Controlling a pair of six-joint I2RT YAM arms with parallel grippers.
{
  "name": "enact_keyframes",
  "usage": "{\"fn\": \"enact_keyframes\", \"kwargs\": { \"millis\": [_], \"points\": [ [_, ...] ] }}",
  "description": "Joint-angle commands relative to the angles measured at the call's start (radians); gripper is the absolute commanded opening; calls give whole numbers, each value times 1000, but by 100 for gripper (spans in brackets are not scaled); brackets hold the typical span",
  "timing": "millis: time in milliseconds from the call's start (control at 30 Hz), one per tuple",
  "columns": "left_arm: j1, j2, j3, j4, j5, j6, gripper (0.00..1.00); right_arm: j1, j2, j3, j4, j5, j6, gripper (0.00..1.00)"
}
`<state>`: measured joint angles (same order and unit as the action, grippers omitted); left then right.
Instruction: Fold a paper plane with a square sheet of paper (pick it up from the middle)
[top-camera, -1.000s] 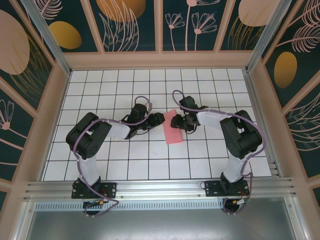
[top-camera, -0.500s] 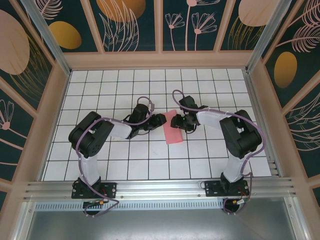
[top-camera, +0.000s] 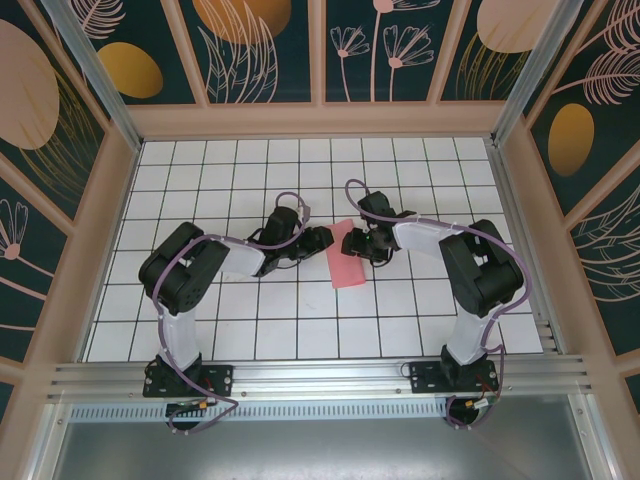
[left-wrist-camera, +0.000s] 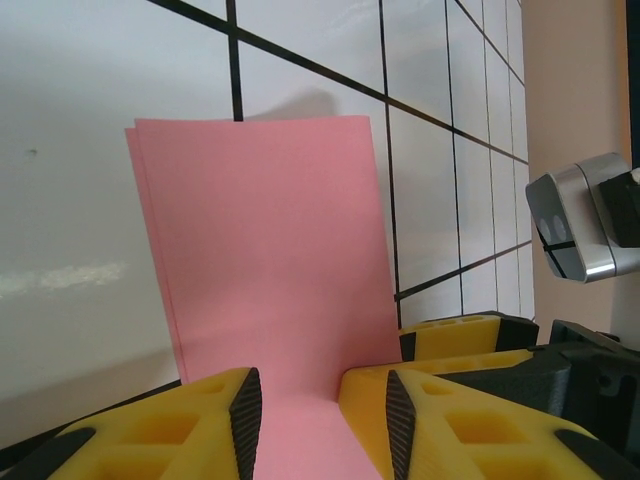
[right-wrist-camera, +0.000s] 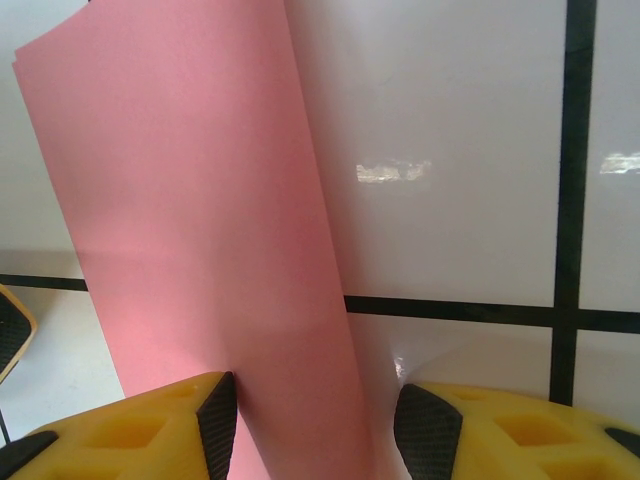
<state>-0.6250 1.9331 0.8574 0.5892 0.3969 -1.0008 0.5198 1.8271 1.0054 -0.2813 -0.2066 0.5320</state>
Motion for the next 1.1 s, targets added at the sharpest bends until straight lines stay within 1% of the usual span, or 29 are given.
{"fn": "enact_keyframes", "kwargs": {
  "millis": [0, 800, 1000, 1067],
  "points": [
    [-14, 28, 37, -15, 27, 1, 40, 9, 252, -91, 19, 98, -31, 55],
    [-16, 56, 64, -77, 33, 21, 37, 20, 280, -78, 24, 96, -69, 54],
    [-16, 62, 72, -112, 25, 26, 36, 22, 284, -77, 22, 96, -67, 53],
    [-17, 66, 91, -157, 21, 32, 37, 22, 284, -76, 22, 96, -66, 53]
  ]
}}
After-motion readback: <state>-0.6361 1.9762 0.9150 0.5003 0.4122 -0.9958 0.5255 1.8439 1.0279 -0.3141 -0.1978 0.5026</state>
